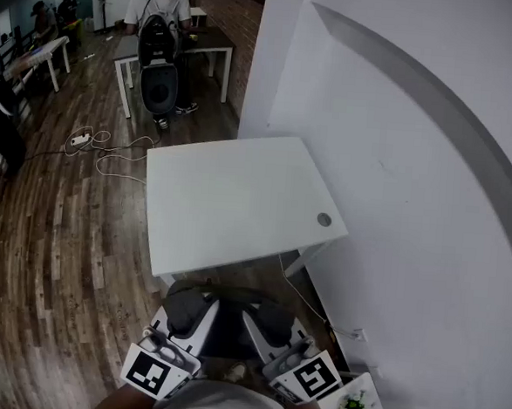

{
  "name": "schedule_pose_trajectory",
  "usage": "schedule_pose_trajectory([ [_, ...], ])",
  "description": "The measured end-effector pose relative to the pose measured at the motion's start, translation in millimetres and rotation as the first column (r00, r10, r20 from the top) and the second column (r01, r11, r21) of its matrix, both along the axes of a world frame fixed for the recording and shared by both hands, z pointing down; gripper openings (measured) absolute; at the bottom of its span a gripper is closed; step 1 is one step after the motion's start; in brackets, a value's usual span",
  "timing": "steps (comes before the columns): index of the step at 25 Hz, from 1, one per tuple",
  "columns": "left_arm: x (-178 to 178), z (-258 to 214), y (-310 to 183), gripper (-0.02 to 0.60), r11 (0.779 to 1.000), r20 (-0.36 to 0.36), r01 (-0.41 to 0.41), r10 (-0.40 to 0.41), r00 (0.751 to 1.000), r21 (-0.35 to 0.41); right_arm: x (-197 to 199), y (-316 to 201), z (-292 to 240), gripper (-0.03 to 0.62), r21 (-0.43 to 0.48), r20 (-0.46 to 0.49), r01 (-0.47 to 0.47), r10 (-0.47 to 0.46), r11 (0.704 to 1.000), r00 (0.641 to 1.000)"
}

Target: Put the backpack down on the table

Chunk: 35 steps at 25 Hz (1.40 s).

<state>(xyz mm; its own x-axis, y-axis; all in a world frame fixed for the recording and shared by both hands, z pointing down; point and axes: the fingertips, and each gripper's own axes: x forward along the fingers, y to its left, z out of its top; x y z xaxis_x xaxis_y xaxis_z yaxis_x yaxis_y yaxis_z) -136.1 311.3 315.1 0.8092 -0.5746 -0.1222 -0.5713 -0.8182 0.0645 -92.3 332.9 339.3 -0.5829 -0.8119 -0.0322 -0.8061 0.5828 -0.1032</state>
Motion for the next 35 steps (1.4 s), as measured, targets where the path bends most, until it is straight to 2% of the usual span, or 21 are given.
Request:
schedule_pose_trajectory([
  [5,7,3,-2,0.026,0.999,0.002,-0.011,0.011,1.000,-0.033,5,-3,-1,0.043,0.012,-0.002,-0.008,0.008,1.000,1.000],
  [12,27,1,-7,0.026,1.000,0.003,0.000,0.000,1.000,-0.013,26,-9,1,0.043,-0.014,0.062,0.011,-0.010,1.000,0.998],
  [19,45,-4,-15,0.027,0.995,0.006,0.095,-0.095,0.995,0.015,45,-15,-9,0.043,0.056,0.049,0.087,-0.090,0.995,0.995],
  [23,63,-8,-16,0.026,0.990,0.019,0.132,-0.133,0.991,0.045,63,-13,-10,0.043,0.057,0.030,0.133,-0.135,0.989,0.990],
  [27,73,-11,-30,0.026,0.992,0.037,0.119,-0.120,0.992,0.031,72,-22,-16,0.043,0.039,0.038,0.147,-0.149,0.988,0.988],
  [31,78,-13,-59,0.026,0.997,0.016,0.076,-0.077,0.997,0.027,76,-52,-29,0.044,0.071,0.078,0.129,-0.134,0.989,0.988],
  [35,79,-14,-86,0.026,0.999,0.002,0.026,-0.026,1.000,0.029,76,-77,-26,0.043,0.056,0.089,0.103,-0.108,0.993,0.990],
])
